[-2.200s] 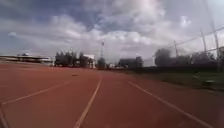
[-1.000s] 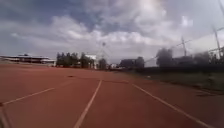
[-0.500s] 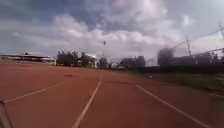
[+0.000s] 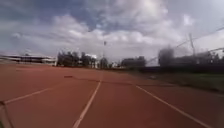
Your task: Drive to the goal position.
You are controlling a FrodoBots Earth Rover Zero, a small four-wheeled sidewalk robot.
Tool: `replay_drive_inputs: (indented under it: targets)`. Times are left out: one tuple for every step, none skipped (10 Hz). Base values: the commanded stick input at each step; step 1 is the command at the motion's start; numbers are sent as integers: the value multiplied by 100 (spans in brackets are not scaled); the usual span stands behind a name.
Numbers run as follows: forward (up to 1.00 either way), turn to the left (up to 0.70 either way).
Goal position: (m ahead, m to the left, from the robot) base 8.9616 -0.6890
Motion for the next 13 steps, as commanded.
replay_drive_inputs:
  targets:
    - [70, 0]
    - [70, 0]
    - [70, 0]
    - [70, 0]
    - [70, 0]
    - [70, 0]
    - [70, 0]
    - [70, 0]
    - [70, 0]
    - [70, 0]
    - [70, 0]
    - [70, 0]
    - [70, 0]
